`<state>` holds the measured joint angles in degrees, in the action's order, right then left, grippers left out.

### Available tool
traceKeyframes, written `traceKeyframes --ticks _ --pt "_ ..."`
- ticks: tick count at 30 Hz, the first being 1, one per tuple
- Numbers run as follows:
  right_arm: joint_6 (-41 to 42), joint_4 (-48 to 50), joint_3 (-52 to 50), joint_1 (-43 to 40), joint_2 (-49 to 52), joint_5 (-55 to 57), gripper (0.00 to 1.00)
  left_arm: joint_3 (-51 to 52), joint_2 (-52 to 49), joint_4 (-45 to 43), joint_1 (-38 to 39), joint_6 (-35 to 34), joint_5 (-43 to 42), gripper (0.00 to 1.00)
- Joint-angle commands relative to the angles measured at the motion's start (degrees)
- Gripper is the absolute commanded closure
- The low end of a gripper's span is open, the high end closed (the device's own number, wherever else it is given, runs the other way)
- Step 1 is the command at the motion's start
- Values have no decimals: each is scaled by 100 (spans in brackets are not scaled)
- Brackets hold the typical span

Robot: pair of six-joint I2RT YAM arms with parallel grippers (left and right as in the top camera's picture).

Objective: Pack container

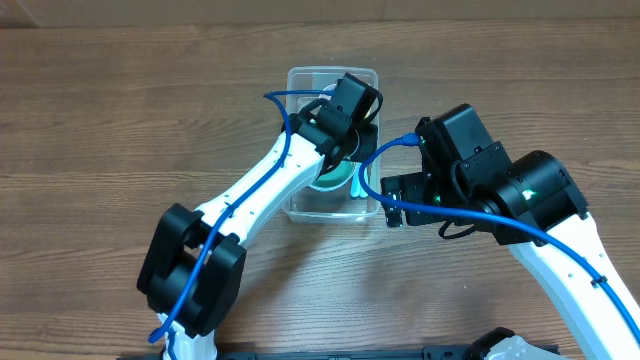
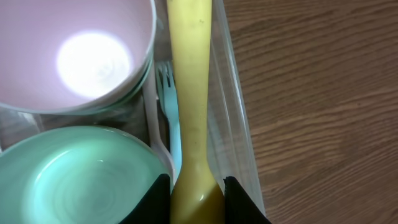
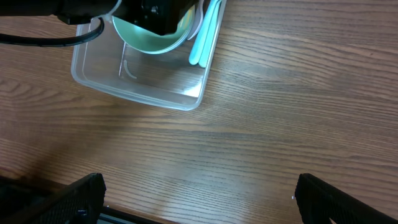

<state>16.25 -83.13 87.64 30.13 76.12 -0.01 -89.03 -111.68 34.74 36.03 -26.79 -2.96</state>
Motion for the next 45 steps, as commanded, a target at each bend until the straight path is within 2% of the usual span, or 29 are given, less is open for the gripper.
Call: traceKeyframes --ticks 1,3,4,5,6,7,9,14,19,21,24,26,28,33,34,35,45 --pt "-20 28 -4 9 -57 11 0 -103 -50 -28 44 -175 -179 96" --pt "-20 28 -4 9 -57 11 0 -103 -50 -26 44 -267 -181 93" --pt "-20 28 -4 9 -57 11 0 -103 -50 -31 44 -269 -203 83" --pt "-20 28 -4 9 -57 11 0 -103 -50 -31 44 -264 -254 59" --pt "-20 28 -4 9 -57 9 0 -103 -50 -31 44 -264 -269 51" --pt "-20 31 -4 9 -57 11 0 -105 -37 -31 42 -264 -267 48" --pt "-20 28 -4 9 -57 11 0 -114 17 -33 42 -260 -269 48" --pt "-20 28 -4 9 -57 11 0 -114 793 151 44 236 -387 60" --pt "-20 28 -4 9 -57 11 0 -114 2179 1139 -13 1045 472 59" --pt "-20 28 -4 9 -57 11 0 -114 2573 1515 -11 1272 485 68" --pt "-20 28 -4 9 -57 11 0 -81 3259 2243 -11 1440 708 74" --pt "-20 28 -4 9 -57 11 0 256 3832 2535 -11 1447 1091 73" --pt "-20 28 -4 7 -57 11 0 949 4631 2487 -11 1480 1106 73" --pt "-20 28 -4 7 -57 11 0 2426 6478 2376 -11 1222 1108 50" --pt "-20 28 -4 7 -57 11 0 2546 6697 2382 -11 1137 1106 41" --pt "-20 28 -4 7 -57 11 0 2634 6942 2433 -11 1040 1104 0" --pt "-20 28 -4 9 -57 9 0 2636 7016 2710 -11 1003 1016 0"
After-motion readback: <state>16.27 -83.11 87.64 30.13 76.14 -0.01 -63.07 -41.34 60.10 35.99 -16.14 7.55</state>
